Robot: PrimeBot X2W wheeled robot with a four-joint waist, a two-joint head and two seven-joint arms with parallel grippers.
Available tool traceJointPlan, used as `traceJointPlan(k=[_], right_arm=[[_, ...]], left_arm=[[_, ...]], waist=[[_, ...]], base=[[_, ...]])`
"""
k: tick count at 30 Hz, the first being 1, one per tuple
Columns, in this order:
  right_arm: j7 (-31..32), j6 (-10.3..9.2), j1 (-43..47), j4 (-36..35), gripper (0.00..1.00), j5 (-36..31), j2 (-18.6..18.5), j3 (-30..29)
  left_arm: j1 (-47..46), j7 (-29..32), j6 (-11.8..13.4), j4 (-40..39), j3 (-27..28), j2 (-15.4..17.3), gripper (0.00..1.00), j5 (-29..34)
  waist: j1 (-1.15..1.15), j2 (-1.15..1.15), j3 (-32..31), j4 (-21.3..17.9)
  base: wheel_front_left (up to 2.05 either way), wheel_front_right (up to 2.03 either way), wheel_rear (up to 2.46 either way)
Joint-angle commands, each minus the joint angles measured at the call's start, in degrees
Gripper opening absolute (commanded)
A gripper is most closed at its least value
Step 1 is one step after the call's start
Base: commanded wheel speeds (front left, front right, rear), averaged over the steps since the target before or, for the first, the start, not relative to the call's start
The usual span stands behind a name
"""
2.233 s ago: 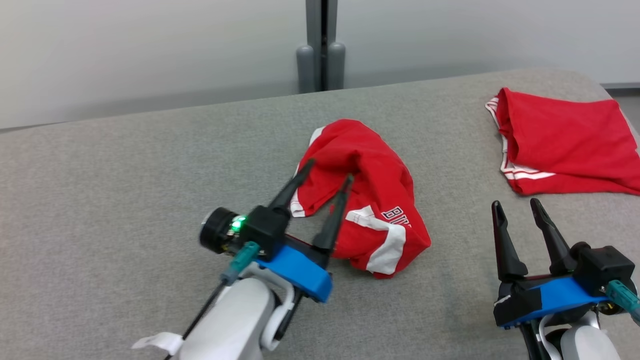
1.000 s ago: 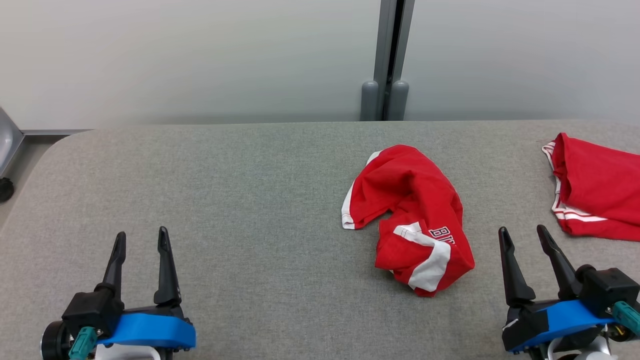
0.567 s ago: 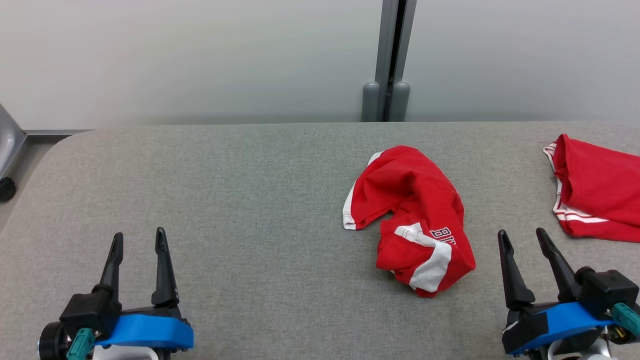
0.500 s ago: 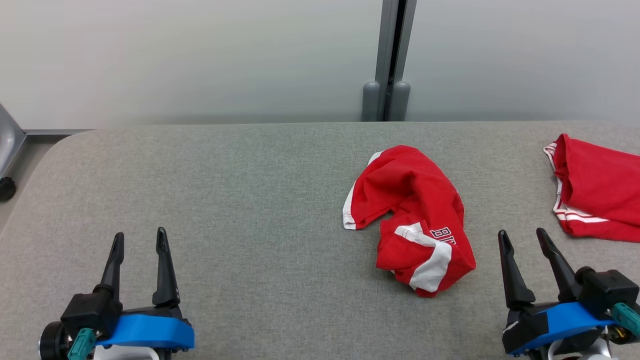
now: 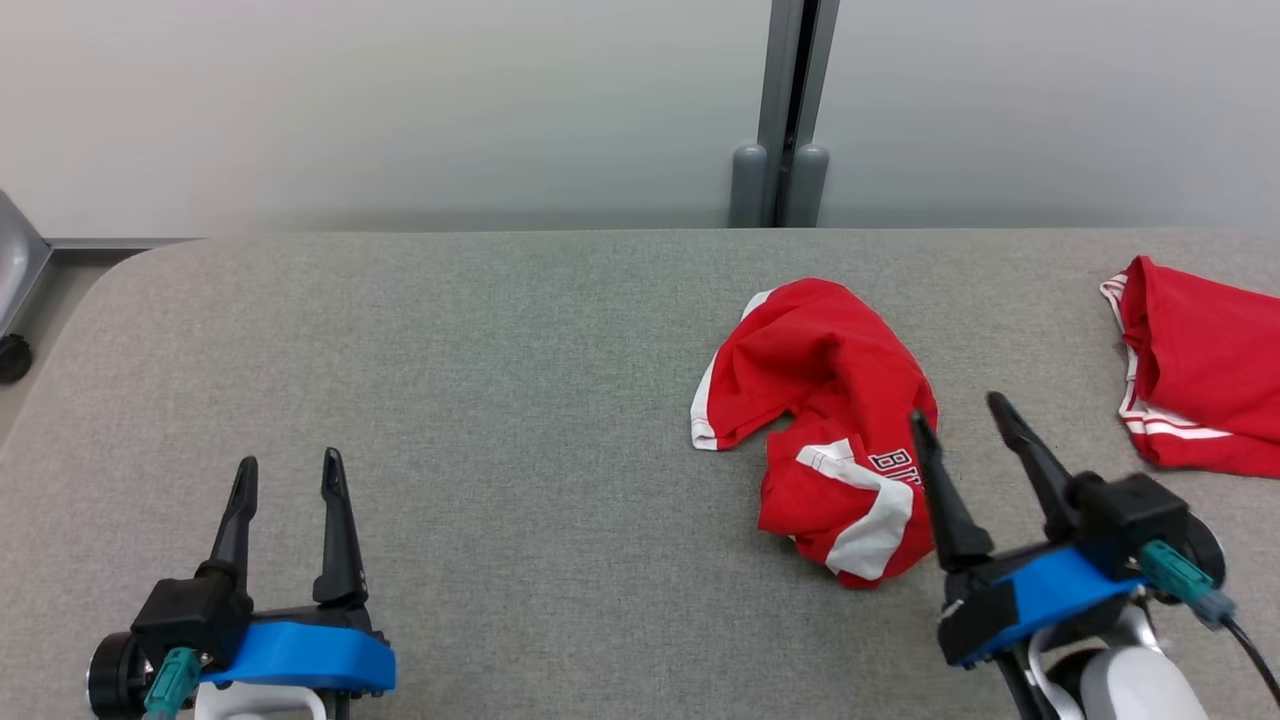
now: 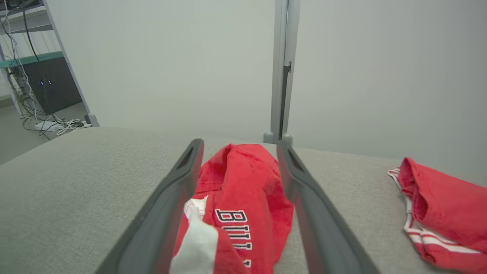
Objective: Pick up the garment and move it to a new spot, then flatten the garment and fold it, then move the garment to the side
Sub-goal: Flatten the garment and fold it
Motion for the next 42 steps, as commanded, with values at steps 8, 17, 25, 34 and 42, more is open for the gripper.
traceJointPlan(k=[8,17,25,34,42], right_arm=[[3.72,0.01,-3.07,6.03,1.0,-0.73,-2.88,5.45],[1.89,0.01,-3.76,16.52,0.0,-0.54,-3.69,7.1],[-1.52,0.01,-7.64,18.0,0.0,0.11,-3.63,8.01],[-4.11,0.01,-15.63,17.75,0.0,2.6,-0.52,15.79],[-6.13,0.01,-25.63,17.21,0.0,10.62,0.16,27.31]], left_arm=[[-2.3,-0.24,-0.98,0.92,-0.45,-0.99,1.0,0.93],[-2.72,-0.24,-1.91,1.65,0.25,-1.78,1.0,1.51],[-3.74,-0.24,-2.48,2.4,0.68,-2.47,1.0,2.11],[-4.61,-0.24,-3.23,2.57,1.63,-2.93,1.0,2.49],[-5.86,-0.24,-3.85,2.84,2.18,-3.82,1.0,3.07]], waist=[[0.0,0.0,0.97,1.56],[0.0,0.0,2.16,2.67],[0.0,0.0,2.43,3.39],[0.0,0.0,2.63,5.22],[0.0,0.0,2.89,7.87]], base=[[0.0,0.0,0.0],[0.0,0.0,0.0],[0.0,0.0,0.0],[0.0,0.0,0.0],[0.0,0.0,0.0]])
